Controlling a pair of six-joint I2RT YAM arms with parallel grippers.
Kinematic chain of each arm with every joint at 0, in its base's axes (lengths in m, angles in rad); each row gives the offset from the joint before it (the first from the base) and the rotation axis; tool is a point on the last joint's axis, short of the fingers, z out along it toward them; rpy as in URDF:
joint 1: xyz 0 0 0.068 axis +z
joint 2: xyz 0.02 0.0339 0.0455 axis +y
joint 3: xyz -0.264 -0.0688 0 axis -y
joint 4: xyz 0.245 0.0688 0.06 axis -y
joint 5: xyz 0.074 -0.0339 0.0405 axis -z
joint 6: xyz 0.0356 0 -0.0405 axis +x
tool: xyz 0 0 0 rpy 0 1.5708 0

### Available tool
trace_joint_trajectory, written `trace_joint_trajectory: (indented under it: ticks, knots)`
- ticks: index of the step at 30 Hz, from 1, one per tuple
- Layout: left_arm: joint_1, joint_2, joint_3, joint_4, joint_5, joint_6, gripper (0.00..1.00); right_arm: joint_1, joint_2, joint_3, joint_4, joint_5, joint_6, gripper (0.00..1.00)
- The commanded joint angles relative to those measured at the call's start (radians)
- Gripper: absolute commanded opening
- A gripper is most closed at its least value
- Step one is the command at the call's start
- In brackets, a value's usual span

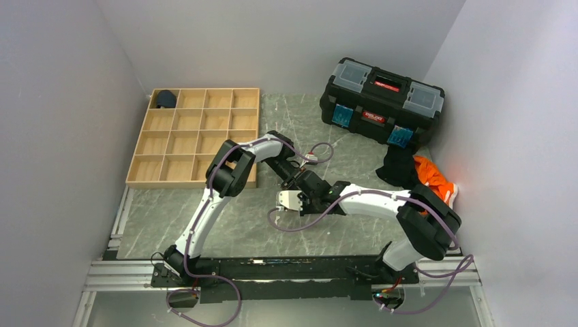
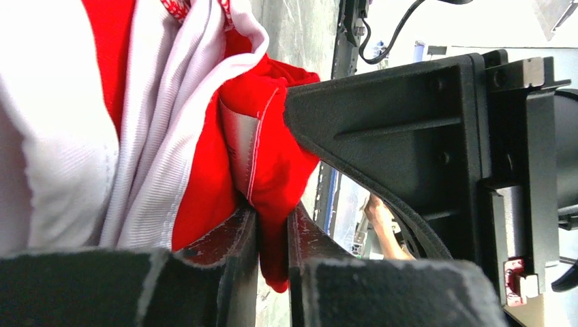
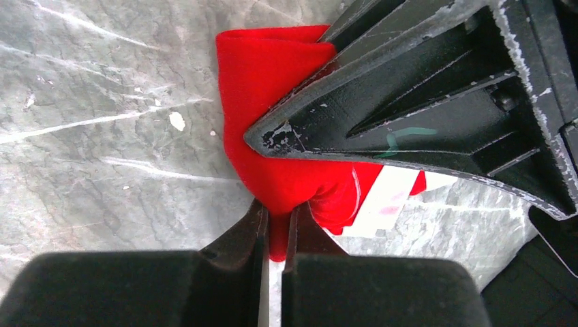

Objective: Roll the underwear
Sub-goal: Roll the underwear to the center of the board.

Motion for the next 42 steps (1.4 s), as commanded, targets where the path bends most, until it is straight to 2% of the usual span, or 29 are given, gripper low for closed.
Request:
trace_joint_trajectory:
  ticks: [1,12,27,35,42]
  knots:
    - [-0.01,-0.012,-0.017,0.069,-0.112,0.014,0.22,-0.017,0.05,-0.007,-0.148,-0.133,0.039,0.0]
    - [0.037,-0.108,-0.071,0.16,-0.15,-0.028,0.43,-0.116,0.036,0.036,-0.267,-0.306,0.043,0.0]
    - [0.08,-0.208,-0.162,0.263,-0.177,-0.078,0.44,-0.206,0.048,0.091,-0.375,-0.446,0.027,0.0]
    - [0.117,-0.295,-0.273,0.343,-0.178,-0.104,0.45,-0.298,0.119,0.144,-0.431,-0.554,-0.016,0.0]
    - [0.148,-0.425,-0.415,0.492,-0.204,-0.159,0.45,-0.389,0.202,0.231,-0.528,-0.659,-0.071,0.0]
